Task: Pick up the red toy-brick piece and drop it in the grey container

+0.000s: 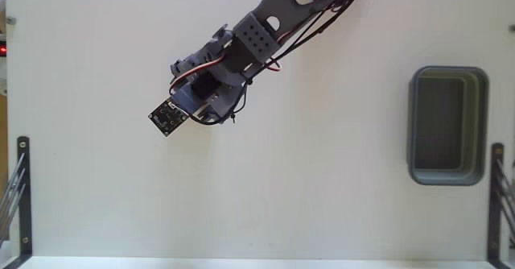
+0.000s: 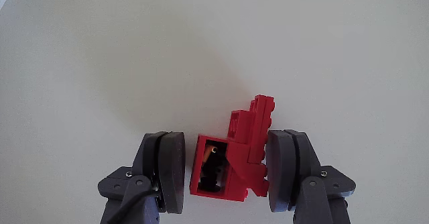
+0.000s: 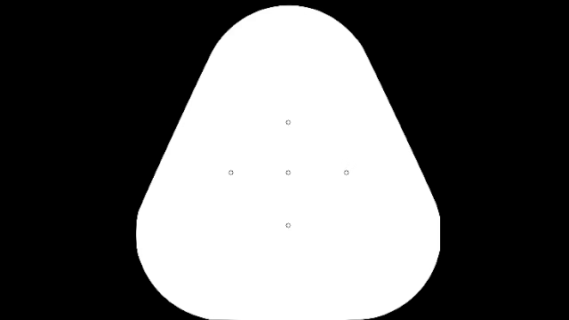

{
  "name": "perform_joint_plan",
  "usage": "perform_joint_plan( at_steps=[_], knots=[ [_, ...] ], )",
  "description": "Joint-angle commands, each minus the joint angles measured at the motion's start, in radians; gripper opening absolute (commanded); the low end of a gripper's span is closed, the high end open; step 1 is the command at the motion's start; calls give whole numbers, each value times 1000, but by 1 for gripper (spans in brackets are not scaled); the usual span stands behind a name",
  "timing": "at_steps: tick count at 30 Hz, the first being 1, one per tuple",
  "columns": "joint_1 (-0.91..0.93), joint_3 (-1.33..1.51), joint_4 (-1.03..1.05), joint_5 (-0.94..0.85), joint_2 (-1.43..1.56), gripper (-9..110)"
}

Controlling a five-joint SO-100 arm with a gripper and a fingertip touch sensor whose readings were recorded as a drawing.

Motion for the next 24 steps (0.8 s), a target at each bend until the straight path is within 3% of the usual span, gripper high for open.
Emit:
perform_joint_plan(
  at_steps=[1,24],
  knots=[
    [16,2,-10,5,27,71],
    [16,2,-10,5,27,64]
  ],
)
